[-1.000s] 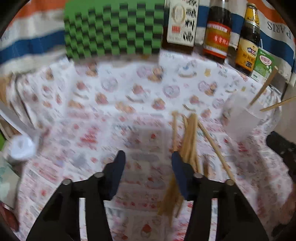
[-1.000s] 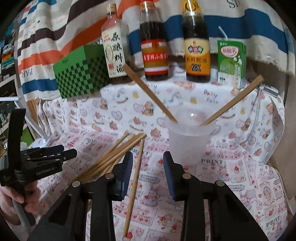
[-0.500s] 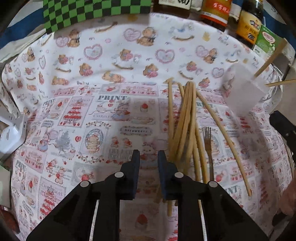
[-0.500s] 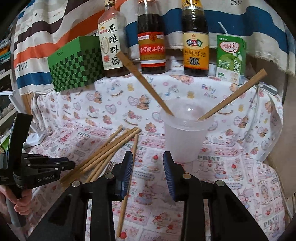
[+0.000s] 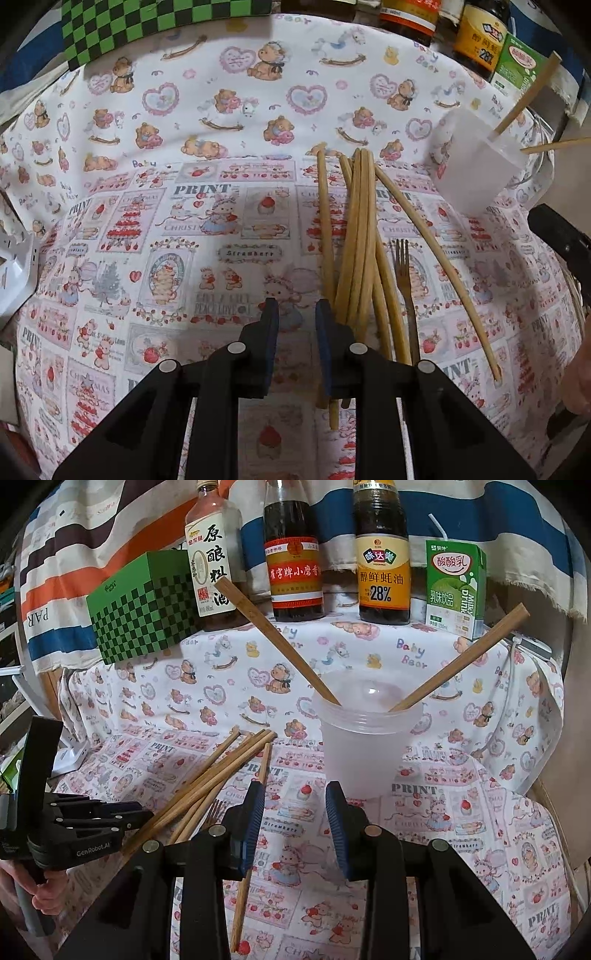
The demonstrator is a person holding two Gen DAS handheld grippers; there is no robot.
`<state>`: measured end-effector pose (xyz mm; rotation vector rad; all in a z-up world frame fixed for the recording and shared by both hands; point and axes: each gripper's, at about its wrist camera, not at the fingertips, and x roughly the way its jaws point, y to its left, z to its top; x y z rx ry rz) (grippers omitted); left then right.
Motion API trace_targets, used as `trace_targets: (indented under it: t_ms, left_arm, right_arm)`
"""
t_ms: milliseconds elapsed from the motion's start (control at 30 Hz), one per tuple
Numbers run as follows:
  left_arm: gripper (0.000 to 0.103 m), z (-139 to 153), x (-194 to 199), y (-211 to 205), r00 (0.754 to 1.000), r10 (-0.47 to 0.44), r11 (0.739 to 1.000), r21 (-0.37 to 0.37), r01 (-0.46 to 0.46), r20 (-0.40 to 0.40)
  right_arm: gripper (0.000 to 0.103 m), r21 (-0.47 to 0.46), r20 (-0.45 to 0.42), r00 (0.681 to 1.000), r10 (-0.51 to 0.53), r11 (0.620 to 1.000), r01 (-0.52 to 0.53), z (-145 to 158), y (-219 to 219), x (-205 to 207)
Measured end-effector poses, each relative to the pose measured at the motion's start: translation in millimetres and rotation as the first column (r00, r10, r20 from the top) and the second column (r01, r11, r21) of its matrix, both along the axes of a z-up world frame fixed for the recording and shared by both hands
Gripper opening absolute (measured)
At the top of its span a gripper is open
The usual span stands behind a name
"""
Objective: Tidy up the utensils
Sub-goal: 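Move the left tool back over the chopstick pile while the right tool follows, then close the left tool on a chopstick while the right tool grasps another chopstick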
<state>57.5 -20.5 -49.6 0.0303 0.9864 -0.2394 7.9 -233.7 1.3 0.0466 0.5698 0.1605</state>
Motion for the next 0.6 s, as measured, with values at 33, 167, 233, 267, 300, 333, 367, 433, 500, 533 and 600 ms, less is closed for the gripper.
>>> trace_targets:
  t_ms: [33,167,233,267,300,333,367,433,500,533,600]
  left_arm:
    - [0.02,1.4,-0.3,1.6,1.0,0.002,1.0,-0.01,-0.002,0.002]
    - [0.026,6.1,0.0,8.4,1.0,-0.008,0.998,-0.064,0.008,0.001]
    - [0.026,6.8,-0.1,11.8,1.0,-0.008,0.997,-0.075,0.008,0.008]
    - [0.026,7.3,-0.3,12.5,1.0,-0.015,0.996,-0.082,0.016,0.011]
    - [0.027,8.0,-0.8,12.4,1.0,-0.028,0.996,-0.09,0.028,0.01]
    - [0.028,9.1,-2.0,11.4,0.999,-0.042,0.994,-0.096,0.043,0.012]
    - [0.03,10.8,-3.6,10.4,0.999,-0.052,0.994,-0.095,0.053,0.017]
    - [0.031,11.0,-5.6,6.4,0.998,-0.061,0.996,-0.062,0.062,0.025]
    - [0.033,8.7,-4.7,3.2,0.998,-0.054,0.998,-0.031,0.055,0.029]
    - [0.032,8.4,-4.8,3.4,0.998,-0.052,0.998,-0.025,0.053,0.031]
    - [0.025,9.5,-5.2,4.4,0.998,-0.054,0.998,-0.027,0.055,0.037]
  right_arm:
    - [0.04,-0.001,0.001,1.0,-0.001,1.0,0.001,0.0,0.0,0.0]
    - [0.043,-0.003,0.006,1.0,-0.003,1.0,0.003,0.6,0.1,-0.6]
    - [0.043,-0.001,0.006,1.0,-0.002,1.0,0.002,0.9,-0.1,-1.0]
    - [0.043,-0.001,0.005,1.0,-0.002,1.0,0.002,1.0,-0.2,-1.2]
    - [0.043,-0.003,0.006,1.0,-0.004,1.0,0.004,1.1,-0.1,-1.2]
    - [0.043,-0.003,0.006,1.0,-0.004,1.0,0.004,1.2,-0.2,-1.2]
    - [0.043,-0.003,0.005,1.0,-0.004,1.0,0.004,1.4,-0.1,-1.2]
    - [0.043,-0.003,0.006,1.0,-0.003,1.0,0.003,1.4,-0.4,-0.9]
    - [0.043,-0.004,0.006,1.0,-0.006,1.0,0.006,1.6,-0.4,-0.8]
    - [0.043,-0.004,0.005,1.0,-0.006,1.0,0.006,1.6,-0.5,-1.0]
    - [0.043,-0.004,0.005,1.0,-0.005,1.0,0.005,1.6,-1.0,-1.2]
